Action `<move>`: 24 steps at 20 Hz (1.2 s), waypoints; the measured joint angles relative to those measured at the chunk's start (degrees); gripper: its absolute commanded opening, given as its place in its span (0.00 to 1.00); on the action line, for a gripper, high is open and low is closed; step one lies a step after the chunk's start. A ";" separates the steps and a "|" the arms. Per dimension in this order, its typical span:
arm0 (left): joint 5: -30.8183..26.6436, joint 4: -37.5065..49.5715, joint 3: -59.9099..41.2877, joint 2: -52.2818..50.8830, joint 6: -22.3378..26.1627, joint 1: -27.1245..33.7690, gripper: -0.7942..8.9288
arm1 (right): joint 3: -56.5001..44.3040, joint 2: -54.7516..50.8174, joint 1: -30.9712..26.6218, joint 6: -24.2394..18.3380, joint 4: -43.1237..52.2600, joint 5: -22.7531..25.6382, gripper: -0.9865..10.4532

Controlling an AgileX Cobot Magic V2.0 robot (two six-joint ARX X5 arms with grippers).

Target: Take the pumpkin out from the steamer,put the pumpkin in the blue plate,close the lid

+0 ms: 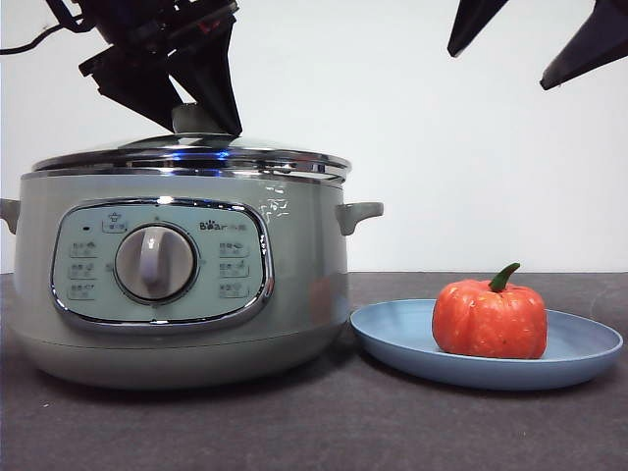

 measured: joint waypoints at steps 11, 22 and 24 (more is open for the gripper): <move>-3.78 -1.55 0.15 -0.04 0.02 -0.22 0.08 | 0.00 0.00 -0.35 0.00 -0.04 1.20 0.61; -4.39 -1.73 0.17 -0.17 0.02 -0.22 0.54 | 0.00 0.00 -0.35 0.00 -0.07 1.20 0.61; -4.42 -1.73 0.17 -0.28 0.02 -0.22 0.54 | 0.00 0.00 -0.35 0.00 -0.07 1.20 0.61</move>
